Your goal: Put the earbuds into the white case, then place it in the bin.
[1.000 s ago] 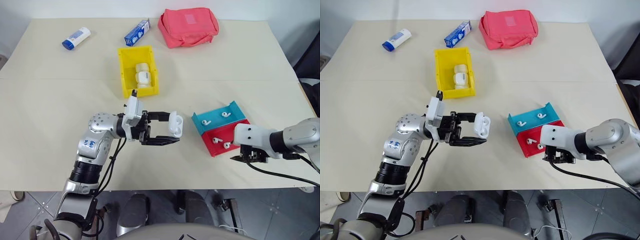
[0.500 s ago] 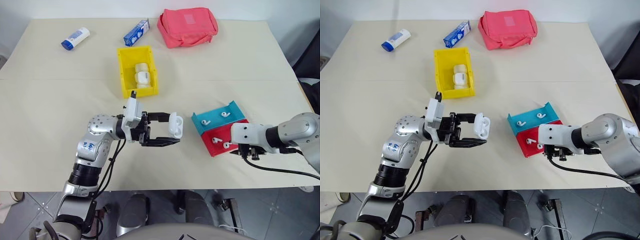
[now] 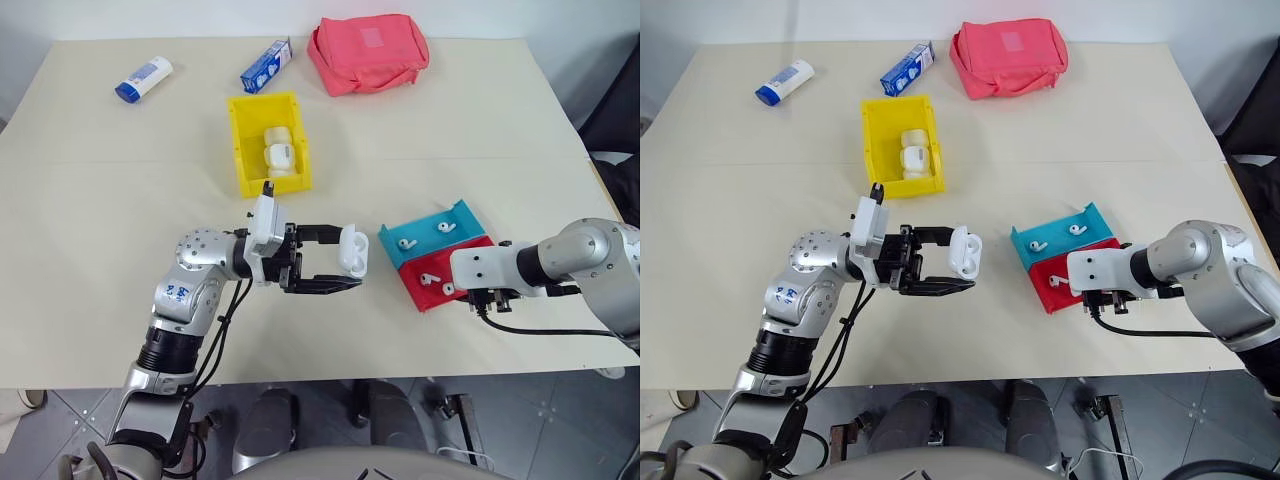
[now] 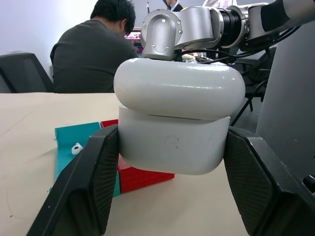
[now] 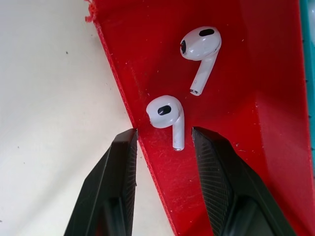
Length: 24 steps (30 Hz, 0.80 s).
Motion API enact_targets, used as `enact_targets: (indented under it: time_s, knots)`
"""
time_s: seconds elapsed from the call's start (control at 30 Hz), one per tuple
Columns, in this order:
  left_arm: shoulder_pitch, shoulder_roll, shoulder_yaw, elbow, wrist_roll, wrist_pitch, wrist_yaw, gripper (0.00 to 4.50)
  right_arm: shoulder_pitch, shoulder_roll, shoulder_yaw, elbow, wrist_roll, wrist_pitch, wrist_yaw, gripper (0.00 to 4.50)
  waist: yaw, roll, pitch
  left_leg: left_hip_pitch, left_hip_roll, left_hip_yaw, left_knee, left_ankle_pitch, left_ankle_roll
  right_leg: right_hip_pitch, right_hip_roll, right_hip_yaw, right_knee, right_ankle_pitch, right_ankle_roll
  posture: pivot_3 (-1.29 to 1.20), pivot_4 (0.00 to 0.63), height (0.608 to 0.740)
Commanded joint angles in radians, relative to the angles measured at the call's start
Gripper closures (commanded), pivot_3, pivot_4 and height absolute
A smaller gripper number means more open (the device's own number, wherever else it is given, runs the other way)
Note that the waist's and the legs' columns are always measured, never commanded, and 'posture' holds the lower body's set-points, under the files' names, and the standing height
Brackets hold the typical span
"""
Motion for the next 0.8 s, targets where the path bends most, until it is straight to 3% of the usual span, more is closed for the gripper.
enact_targets:
  time_s: [0.03,0.77,0.8]
  knots:
    - [0.008,0.008,0.000,-0.047,-0.020,-0.001,0.014,1.70,-0.025,0.014,-0.008,-0.004,-0.013,-0.014,0.022,2.71,0.000,0.000,0.000,0.000,0.000,0.000,0.000,0.000,0.000,0.000,0.000,0.000,0.000,0.000,0.000,0.00,0.150,0.740]
    - [0.018,0.018,0.000,-0.057,-0.020,-0.001,0.035,1.70,-0.039,0.060,-0.009,-0.008,-0.051,0.000,0.075,2.71,0.001,0.000,0.000,0.000,0.000,0.000,0.000,0.000,0.000,0.000,0.000,0.000,0.000,0.000,0.000,0.00,0.150,0.740]
    - [0.017,0.019,0.000,-0.057,-0.020,-0.001,0.036,1.70,-0.038,0.058,-0.009,-0.007,-0.053,0.000,0.076,3.10,0.001,0.000,0.000,0.000,0.000,0.000,0.000,0.000,0.000,0.000,0.000,0.000,0.000,0.000,0.000,0.00,0.150,0.740]
